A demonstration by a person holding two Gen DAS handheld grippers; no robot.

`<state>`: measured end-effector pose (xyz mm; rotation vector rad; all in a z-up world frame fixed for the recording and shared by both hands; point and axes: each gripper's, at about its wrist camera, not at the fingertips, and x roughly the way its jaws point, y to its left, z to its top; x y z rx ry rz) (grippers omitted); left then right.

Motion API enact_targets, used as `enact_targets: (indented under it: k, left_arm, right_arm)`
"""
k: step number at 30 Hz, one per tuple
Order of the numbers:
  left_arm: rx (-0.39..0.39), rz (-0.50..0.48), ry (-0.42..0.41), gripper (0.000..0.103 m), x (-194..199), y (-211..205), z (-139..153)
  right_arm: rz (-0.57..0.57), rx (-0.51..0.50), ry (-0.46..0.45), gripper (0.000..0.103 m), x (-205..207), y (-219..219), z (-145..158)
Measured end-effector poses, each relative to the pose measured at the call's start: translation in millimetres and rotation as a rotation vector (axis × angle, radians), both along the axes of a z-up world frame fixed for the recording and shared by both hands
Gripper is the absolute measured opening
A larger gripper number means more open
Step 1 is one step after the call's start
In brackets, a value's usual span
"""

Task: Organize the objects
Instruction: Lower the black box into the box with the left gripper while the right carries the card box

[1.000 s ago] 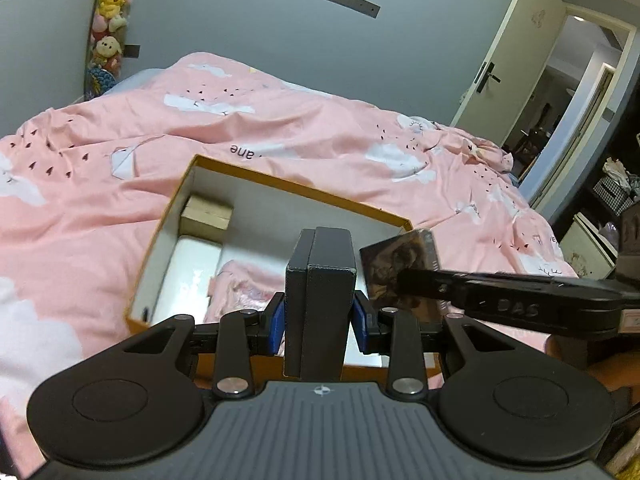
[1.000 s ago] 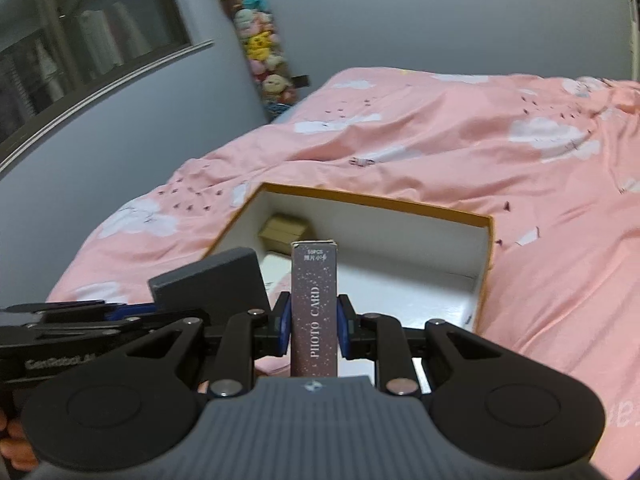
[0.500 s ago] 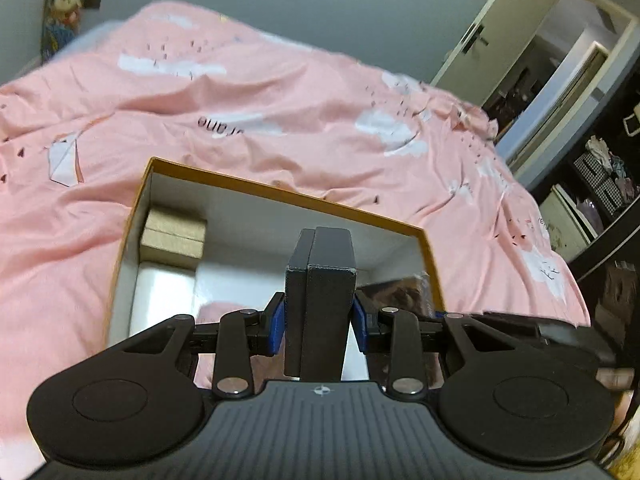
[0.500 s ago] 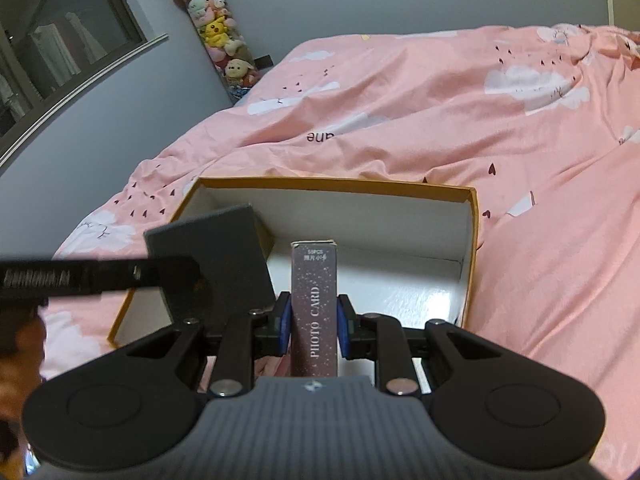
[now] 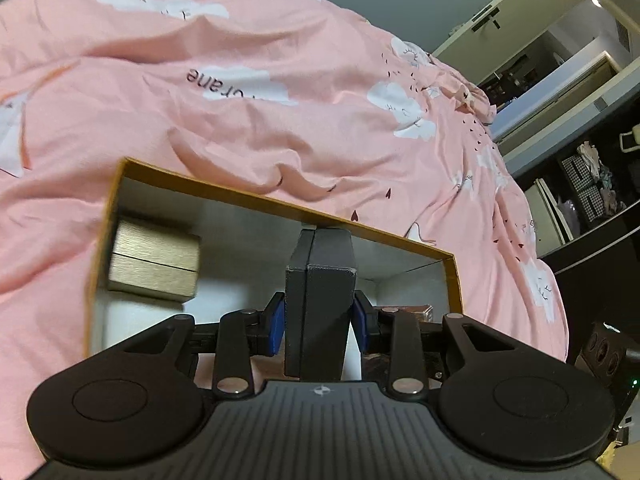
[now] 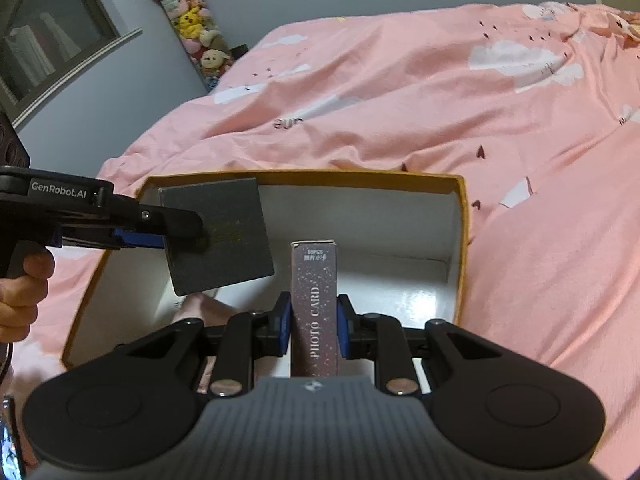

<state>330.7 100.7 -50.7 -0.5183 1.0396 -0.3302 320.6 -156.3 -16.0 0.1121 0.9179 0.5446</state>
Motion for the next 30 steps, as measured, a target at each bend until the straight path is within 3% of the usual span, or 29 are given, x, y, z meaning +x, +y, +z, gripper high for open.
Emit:
enact_targets:
  k: [4,13,19,23,26,28,30]
  left_arm:
    - [-0.032,-0.007,0.007,0.038,10,-5,-15]
    - [0.03,0.024,0.105,0.037,22,0,-38]
    - [0.183,0.015,0.077,0.04,24,-9,-30]
    - [0.339,-0.024,0.019,0.054,18,-18,-22]
    - [0.414,-0.06,-0.018,0.053,10,-23,-15]
    - [0.463,-0.085,-0.039,0.051,3,-28,-10]
    - [0.52,-0.103,-0.057,0.033,-4,-34,-6]
  right_arm:
    - [-0.006,-0.004,0.012,0.024,7,-2,-7]
    - [0.02,-0.005,0.026,0.024,13,5,-14]
    - [0.013,-0.024,0.043,0.024,23,17,-18]
    - [0.022,-0.03,0.053,0.024,27,24,-20]
    - [0.03,-0.033,0.064,0.024,31,28,-22]
    - [0.03,-0.034,0.071,0.024,35,30,-23]
    - [0.025,-0.039,0.074,0.024,38,32,-25]
